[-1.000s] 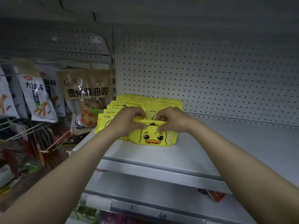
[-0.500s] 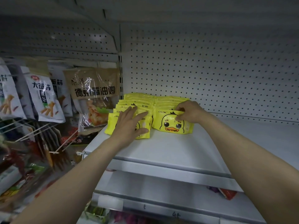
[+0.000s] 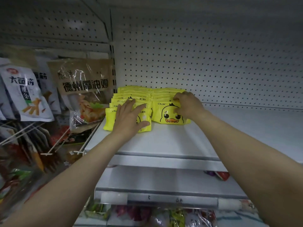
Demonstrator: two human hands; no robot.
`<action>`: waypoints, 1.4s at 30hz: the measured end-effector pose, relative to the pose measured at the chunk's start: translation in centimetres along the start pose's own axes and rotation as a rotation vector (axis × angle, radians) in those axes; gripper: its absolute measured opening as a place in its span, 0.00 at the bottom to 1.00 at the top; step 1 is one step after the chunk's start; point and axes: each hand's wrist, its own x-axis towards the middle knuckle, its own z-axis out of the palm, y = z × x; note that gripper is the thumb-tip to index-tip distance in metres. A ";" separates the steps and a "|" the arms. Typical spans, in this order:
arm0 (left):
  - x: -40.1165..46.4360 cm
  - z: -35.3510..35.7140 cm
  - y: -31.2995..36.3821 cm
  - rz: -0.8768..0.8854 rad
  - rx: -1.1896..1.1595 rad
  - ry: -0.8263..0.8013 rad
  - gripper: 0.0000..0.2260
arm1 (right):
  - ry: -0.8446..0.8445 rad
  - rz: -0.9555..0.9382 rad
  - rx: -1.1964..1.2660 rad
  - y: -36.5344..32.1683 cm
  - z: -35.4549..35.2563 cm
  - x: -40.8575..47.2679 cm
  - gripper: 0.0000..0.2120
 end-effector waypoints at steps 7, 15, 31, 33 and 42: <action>-0.5 -4.4 2.7 -0.102 -0.017 -0.049 0.33 | 0.038 -0.010 -0.008 -2.3 -2.8 -3.0 0.26; -7.0 -12.8 7.5 -0.252 0.047 0.056 0.25 | 0.078 -0.138 0.159 -5.8 -8.9 -10.4 0.23; -29.8 -23.0 10.1 -0.388 0.289 0.131 0.25 | 0.027 -0.517 0.239 -14.8 -10.8 -28.2 0.24; -31.2 -23.8 9.0 -0.398 0.311 0.135 0.25 | 0.013 -0.545 0.227 -16.7 -10.3 -28.8 0.25; -34.5 -25.3 -1.5 -0.490 0.332 0.087 0.25 | -0.093 -0.609 0.226 -28.3 -4.1 -27.1 0.25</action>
